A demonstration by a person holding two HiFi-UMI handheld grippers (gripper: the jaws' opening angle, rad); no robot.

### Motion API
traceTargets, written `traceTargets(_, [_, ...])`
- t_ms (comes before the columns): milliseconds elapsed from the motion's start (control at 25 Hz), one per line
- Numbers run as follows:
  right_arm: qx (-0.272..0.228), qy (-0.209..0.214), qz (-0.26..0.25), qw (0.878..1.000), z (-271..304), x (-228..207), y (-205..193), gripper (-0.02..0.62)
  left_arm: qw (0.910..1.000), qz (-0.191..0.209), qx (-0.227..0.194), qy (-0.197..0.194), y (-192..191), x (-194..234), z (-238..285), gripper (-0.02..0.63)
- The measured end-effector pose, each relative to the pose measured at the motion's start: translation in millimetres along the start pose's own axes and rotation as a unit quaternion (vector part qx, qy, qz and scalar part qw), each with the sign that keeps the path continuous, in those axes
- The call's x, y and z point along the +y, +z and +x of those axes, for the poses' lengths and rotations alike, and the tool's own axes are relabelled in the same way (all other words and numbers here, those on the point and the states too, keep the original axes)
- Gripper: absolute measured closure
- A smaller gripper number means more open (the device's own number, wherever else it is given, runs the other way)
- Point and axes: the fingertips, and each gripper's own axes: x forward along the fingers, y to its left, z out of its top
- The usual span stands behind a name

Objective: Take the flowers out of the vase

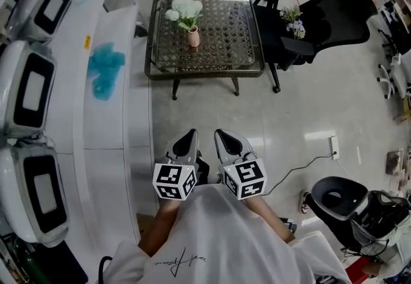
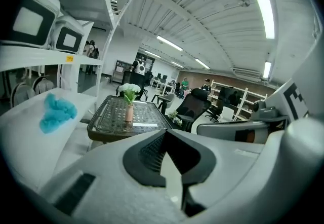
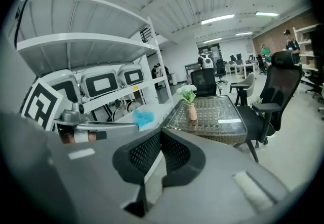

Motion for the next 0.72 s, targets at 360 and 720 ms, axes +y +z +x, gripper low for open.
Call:
traceTargets(360, [-0.020, -0.001, -0.017, 1.000, 39, 18, 35, 0.589, 0.9979, 0.006, -0.065, 0.000, 54, 33, -4, 0.607])
traceTargets(720, [-0.033, -0.006, -0.025, 0.999, 66, 31, 58, 0.589, 0.9975, 0.005, -0.070, -0.008, 74, 60, -1, 0.606])
